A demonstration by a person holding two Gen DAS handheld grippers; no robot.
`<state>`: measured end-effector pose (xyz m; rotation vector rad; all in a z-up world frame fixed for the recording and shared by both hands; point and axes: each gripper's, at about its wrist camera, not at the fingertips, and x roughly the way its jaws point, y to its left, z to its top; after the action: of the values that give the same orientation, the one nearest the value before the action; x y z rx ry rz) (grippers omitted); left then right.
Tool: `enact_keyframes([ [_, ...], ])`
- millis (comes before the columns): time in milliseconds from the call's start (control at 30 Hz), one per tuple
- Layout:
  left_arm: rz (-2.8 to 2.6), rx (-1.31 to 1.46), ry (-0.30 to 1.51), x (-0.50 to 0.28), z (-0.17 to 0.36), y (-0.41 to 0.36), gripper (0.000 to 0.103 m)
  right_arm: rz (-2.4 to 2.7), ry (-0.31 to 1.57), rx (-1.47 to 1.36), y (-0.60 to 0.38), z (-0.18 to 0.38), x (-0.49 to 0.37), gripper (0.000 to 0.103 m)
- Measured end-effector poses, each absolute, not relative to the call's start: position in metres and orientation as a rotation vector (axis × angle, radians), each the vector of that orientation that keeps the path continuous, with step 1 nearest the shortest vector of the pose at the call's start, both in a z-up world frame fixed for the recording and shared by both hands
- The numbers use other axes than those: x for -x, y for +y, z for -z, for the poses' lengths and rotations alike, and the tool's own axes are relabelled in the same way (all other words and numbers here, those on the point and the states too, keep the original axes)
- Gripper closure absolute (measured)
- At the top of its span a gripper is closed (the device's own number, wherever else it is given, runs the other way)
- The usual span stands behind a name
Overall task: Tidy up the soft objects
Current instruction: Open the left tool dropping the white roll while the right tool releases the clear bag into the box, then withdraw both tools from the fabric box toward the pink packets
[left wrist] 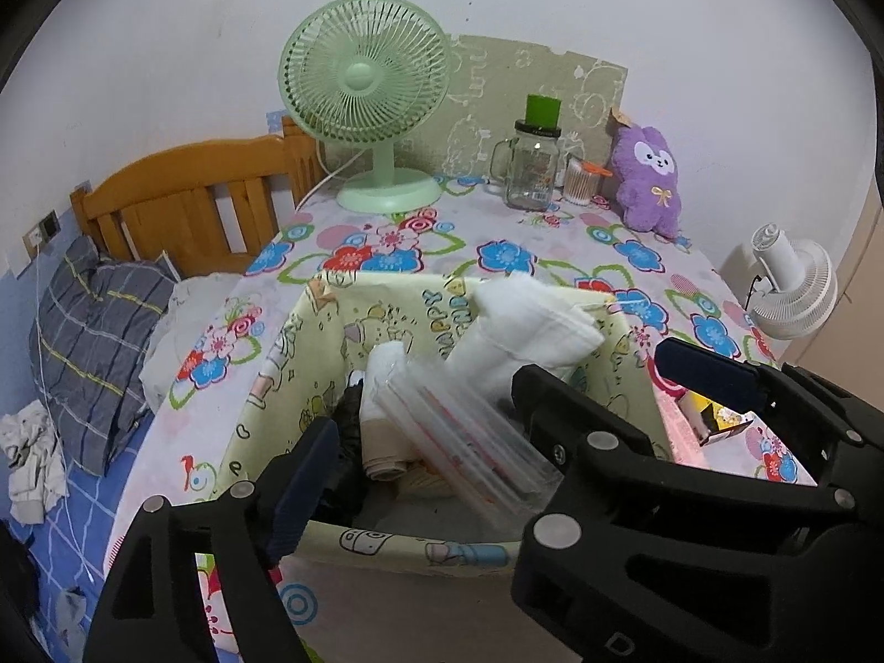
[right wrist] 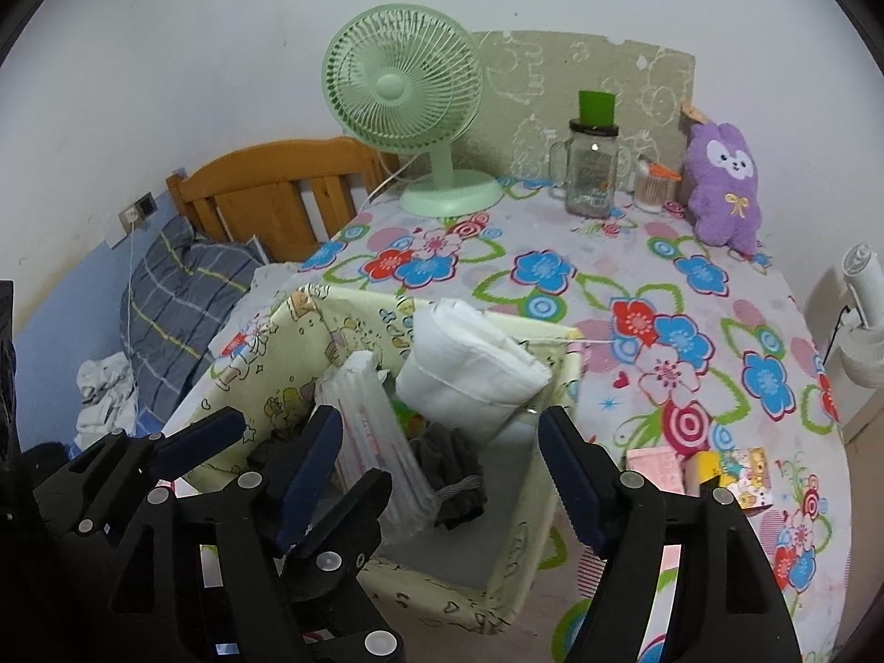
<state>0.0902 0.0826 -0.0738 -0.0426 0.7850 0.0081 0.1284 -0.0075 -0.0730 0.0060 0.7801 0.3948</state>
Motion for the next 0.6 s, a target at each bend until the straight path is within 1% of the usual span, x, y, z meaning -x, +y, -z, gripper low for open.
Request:
enact_keyframes([
  [167, -0.005, 0.026, 0.756, -0.085, 0.064, 0.074, 0.016, -0.385, 0.751, -0.015, -0.017, 0.064, -0.124, 0.020],
  [600, 0.004, 0.005, 0.700, -0.075, 0.041, 0.051, 0.011, -0.356, 0.685, -0.022, -0.042, 0.041, -0.111, 0.016],
])
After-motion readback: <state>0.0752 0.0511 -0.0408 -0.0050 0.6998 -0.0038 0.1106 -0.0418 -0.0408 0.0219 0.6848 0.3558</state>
